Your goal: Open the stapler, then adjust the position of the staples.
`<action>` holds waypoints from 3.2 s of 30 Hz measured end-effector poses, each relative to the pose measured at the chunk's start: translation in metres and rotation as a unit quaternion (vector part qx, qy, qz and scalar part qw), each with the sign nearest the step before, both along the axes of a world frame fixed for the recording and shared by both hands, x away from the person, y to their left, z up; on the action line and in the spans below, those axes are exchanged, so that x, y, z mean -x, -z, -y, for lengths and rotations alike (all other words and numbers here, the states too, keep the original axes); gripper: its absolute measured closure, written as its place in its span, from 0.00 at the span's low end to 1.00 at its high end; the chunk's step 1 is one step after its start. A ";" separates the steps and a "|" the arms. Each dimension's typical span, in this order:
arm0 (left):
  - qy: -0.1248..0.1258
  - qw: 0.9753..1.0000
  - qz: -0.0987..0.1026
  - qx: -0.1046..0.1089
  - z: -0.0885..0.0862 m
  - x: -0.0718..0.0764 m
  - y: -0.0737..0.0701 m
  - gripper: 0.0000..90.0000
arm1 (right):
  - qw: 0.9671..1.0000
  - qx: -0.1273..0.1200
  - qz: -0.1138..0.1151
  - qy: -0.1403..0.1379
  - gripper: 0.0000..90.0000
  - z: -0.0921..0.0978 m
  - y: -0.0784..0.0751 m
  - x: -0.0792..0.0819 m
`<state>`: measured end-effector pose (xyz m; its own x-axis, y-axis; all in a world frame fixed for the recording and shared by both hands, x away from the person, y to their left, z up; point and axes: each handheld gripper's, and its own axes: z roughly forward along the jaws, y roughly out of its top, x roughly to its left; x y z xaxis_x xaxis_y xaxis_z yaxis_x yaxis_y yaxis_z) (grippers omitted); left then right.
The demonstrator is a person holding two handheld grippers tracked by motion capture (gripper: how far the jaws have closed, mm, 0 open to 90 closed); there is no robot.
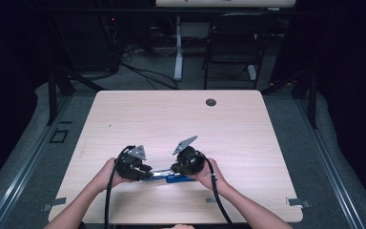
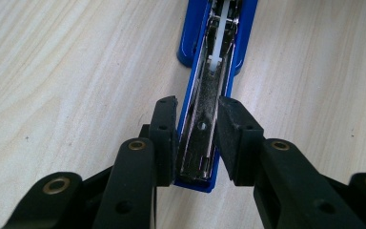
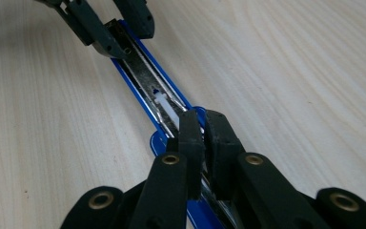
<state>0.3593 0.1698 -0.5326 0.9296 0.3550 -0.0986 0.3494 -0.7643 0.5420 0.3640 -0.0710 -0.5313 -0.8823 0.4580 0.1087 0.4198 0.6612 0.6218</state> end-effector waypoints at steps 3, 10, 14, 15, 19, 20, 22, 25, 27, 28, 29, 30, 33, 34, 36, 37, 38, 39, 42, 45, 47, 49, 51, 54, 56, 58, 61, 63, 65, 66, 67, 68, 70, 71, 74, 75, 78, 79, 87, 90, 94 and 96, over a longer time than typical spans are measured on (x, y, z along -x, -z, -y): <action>0.000 1.000 0.001 0.000 0.000 0.000 0.000 0.77 | 1.000 0.003 0.004 0.002 0.92 0.007 -0.007 -0.002; -0.001 1.000 -0.002 0.004 -0.001 -0.001 0.001 0.77 | 1.000 0.013 0.006 0.018 0.82 0.024 -0.013 -0.005; -0.002 1.000 -0.003 0.006 -0.001 -0.001 0.001 0.77 | 0.999 0.031 0.011 0.025 0.75 0.034 -0.017 -0.005; -0.002 1.000 -0.003 0.006 -0.001 -0.001 0.001 0.76 | 0.999 0.036 0.011 0.026 0.73 0.037 -0.018 -0.004; -0.001 1.000 -0.002 0.007 0.000 -0.001 0.001 0.76 | 0.998 0.058 0.020 0.026 0.68 0.049 -0.022 -0.004; -0.001 1.000 -0.002 0.007 0.000 -0.001 0.001 0.76 | 0.998 0.058 0.020 0.026 0.68 0.049 -0.022 -0.004; -0.001 1.000 -0.002 0.007 0.000 -0.001 0.001 0.76 | 0.996 0.072 0.023 0.036 0.64 0.056 -0.023 -0.004; -0.001 1.000 -0.002 0.008 0.001 -0.002 0.002 0.76 | 0.995 0.085 0.032 0.051 0.53 0.067 -0.025 -0.004; 0.000 1.000 -0.003 0.010 0.000 -0.002 0.002 0.76 | 0.993 0.094 0.036 0.056 0.48 0.071 -0.026 -0.003; 0.000 1.000 -0.003 0.010 0.000 -0.002 0.002 0.76 | 0.993 0.094 0.036 0.056 0.48 0.071 -0.026 -0.003; 0.000 1.000 -0.003 0.010 0.000 -0.002 0.002 0.76 | 0.993 0.099 0.035 0.055 0.46 0.073 -0.027 -0.004; 0.001 1.000 -0.003 0.010 0.000 -0.002 0.002 0.76 | 0.993 0.100 0.037 0.057 0.42 0.074 -0.026 -0.003; 0.003 1.000 -0.003 0.011 0.001 -0.002 0.002 0.76 | 0.990 0.124 0.039 0.054 0.34 0.078 -0.027 -0.001; 0.002 1.000 -0.003 0.011 0.001 -0.002 0.002 0.76 | 0.990 0.126 0.041 0.052 0.31 0.080 -0.027 0.000; 0.002 1.000 -0.003 0.011 0.001 -0.002 0.002 0.76 | 0.990 0.123 0.037 0.055 0.28 0.084 -0.027 0.003; 0.002 1.000 -0.003 0.011 0.001 -0.002 0.002 0.76 | 0.990 0.123 0.037 0.055 0.28 0.084 -0.027 0.003; 0.002 1.000 -0.003 0.012 0.000 -0.002 0.002 0.76 | 0.989 0.130 0.036 0.056 0.22 0.088 -0.026 0.005; 0.002 1.000 -0.003 0.013 0.000 -0.003 0.002 0.76 | 0.988 0.137 0.034 0.054 0.20 0.092 -0.026 0.006; -0.001 1.000 -0.005 0.013 -0.001 -0.003 0.003 0.76 | 0.987 0.146 0.041 0.058 0.14 0.100 -0.024 0.012; -0.001 1.000 -0.005 0.016 0.000 -0.003 0.003 0.75 | 0.982 0.173 0.044 0.054 0.04 0.107 -0.021 0.015; 0.000 1.000 -0.004 0.015 0.000 -0.003 0.003 0.75 | 0.982 0.176 0.037 0.054 0.01 0.108 -0.019 0.016; 0.000 1.000 -0.005 0.016 0.001 -0.003 0.003 0.76 | 0.981 0.179 0.040 0.055 0.00 0.113 -0.019 0.019; 0.005 1.000 -0.011 0.023 0.001 -0.004 0.004 0.76 | 0.981 0.178 0.043 0.056 0.00 0.114 -0.020 0.021; 0.006 1.000 -0.012 0.025 0.000 -0.004 0.004 0.76 | 0.982 0.178 0.044 0.051 0.00 0.115 -0.022 0.023; 0.009 1.000 -0.014 0.022 0.000 -0.005 0.004 0.76 | 0.984 0.166 0.039 0.047 0.00 0.115 -0.023 0.027; 0.008 1.000 -0.015 0.023 0.001 -0.005 0.004 0.75 | 0.986 0.156 0.038 0.038 0.00 0.115 -0.023 0.028; 0.006 1.000 -0.014 0.025 0.001 -0.005 0.004 0.75 | 0.988 0.149 0.038 0.021 0.00 0.113 -0.023 0.034; 0.006 1.000 -0.012 0.022 0.002 -0.005 0.004 0.75 | 0.988 0.150 0.033 0.008 0.00 0.111 -0.023 0.037; 0.006 1.000 -0.012 0.023 0.002 -0.005 0.004 0.75 | 0.989 0.146 0.027 -0.006 0.00 0.108 -0.021 0.040; 0.006 1.000 -0.013 0.024 0.003 -0.005 0.004 0.75 | 0.989 0.144 0.020 -0.013 0.00 0.107 -0.020 0.041; 0.004 1.000 -0.013 0.025 0.003 -0.005 0.004 0.75 | 0.988 0.150 0.017 -0.029 0.00 0.104 -0.018 0.044; 0.004 1.000 -0.013 0.025 0.003 -0.005 0.004 0.75 | 0.988 0.150 0.017 -0.029 0.00 0.104 -0.018 0.044; 0.006 1.000 -0.012 0.022 0.003 -0.005 0.004 0.75 | 0.986 0.157 0.015 -0.052 0.03 0.099 -0.015 0.047; 0.005 1.000 -0.011 0.022 0.004 -0.005 0.004 0.75 | 0.988 0.146 0.011 -0.054 0.06 0.097 -0.013 0.049; 0.008 1.000 -0.011 0.021 0.003 -0.005 0.004 0.75 | 0.986 0.141 -0.004 -0.085 0.21 0.090 -0.009 0.053; 0.008 1.000 -0.011 0.021 0.003 -0.005 0.004 0.75 | 0.986 0.141 -0.004 -0.085 0.21 0.090 -0.009 0.053; 0.007 1.000 -0.012 0.022 0.003 -0.005 0.004 0.75 | 0.984 0.142 -0.014 -0.105 0.33 0.087 -0.006 0.055; 0.007 1.000 -0.012 0.022 0.003 -0.005 0.004 0.75 | 0.985 0.134 -0.019 -0.109 0.41 0.085 -0.005 0.056; 0.009 1.000 -0.011 0.020 0.004 -0.005 0.004 0.75 | 0.979 0.148 -0.039 -0.137 0.63 0.079 0.003 0.060; 0.009 1.000 -0.011 0.020 0.004 -0.005 0.004 0.75 | 0.977 0.153 -0.040 -0.143 0.65 0.077 0.006 0.061; 0.010 1.000 -0.011 0.021 0.004 -0.005 0.004 0.75 | 0.974 0.164 -0.035 -0.149 0.74 0.070 0.010 0.065; 0.010 1.000 -0.011 0.021 0.004 -0.005 0.004 0.75 | 0.974 0.167 -0.035 -0.151 0.77 0.068 0.011 0.065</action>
<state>0.3647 0.1661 -0.5362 0.9337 0.3325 -0.1331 0.3471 -0.7482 0.5655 0.2986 -0.1394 -0.5421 -0.9782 0.1982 0.0628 0.2078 0.9217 0.3277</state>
